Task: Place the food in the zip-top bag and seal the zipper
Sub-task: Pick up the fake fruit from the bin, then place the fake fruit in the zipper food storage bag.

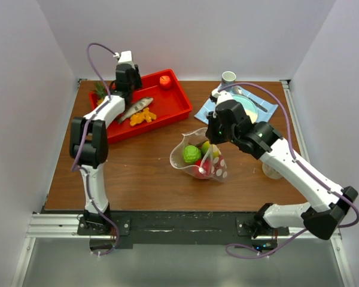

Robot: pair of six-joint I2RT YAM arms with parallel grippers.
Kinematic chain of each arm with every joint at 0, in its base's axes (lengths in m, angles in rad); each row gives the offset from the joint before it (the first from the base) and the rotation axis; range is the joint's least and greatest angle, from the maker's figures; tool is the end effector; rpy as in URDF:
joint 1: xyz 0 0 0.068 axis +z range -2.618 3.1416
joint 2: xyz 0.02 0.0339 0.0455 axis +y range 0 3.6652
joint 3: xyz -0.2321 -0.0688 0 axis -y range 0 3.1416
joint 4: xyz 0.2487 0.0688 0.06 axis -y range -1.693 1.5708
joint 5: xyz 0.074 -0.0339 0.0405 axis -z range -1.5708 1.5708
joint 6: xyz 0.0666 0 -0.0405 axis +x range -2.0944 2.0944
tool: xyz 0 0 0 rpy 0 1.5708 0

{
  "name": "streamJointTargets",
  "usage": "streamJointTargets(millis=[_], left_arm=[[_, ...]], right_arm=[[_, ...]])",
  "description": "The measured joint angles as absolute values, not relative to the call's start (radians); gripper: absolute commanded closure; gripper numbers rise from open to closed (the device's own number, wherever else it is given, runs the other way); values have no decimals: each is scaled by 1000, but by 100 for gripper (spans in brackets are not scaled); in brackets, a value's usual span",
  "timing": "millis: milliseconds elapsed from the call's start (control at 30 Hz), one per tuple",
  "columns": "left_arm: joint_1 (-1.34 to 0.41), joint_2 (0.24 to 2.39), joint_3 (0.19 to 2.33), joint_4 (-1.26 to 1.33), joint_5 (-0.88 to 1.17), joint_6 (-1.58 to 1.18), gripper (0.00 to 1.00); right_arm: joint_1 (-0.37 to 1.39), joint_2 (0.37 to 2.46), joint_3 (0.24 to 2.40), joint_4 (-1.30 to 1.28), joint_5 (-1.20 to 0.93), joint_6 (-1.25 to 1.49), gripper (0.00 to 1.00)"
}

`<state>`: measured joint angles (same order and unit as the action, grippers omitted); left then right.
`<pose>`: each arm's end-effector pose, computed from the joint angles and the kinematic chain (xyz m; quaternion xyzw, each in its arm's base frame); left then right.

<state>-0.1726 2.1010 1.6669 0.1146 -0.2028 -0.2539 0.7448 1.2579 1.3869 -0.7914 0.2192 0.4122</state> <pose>0.5150 -0.0762 0.2198 -0.0920 0.8033 -0.0431 0.5868 0.2282 0.1907 0.3403 -0.1005 0.8888 0.1562 0.4189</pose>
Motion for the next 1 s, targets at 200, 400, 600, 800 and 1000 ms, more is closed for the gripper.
streamJointTargets(millis=[200, 400, 600, 800, 1000], left_arm=[[-248, 1820, 1460, 107, -163, -314, 97], [-415, 1464, 1227, 88, -89, -412, 96], [-488, 1169, 1063, 46, 2, -508, 96], [-533, 1001, 926, 20, 84, -598, 95], [-574, 976, 820, 36, 125, -680, 95]], right_arm=[[745, 1299, 1393, -767, 218, 434, 100], [745, 1385, 1444, -742, 221, 464, 100], [742, 1487, 1509, -707, 221, 498, 100], [731, 1544, 1536, -678, 212, 539, 100], [731, 1581, 1569, -656, 177, 586, 100]])
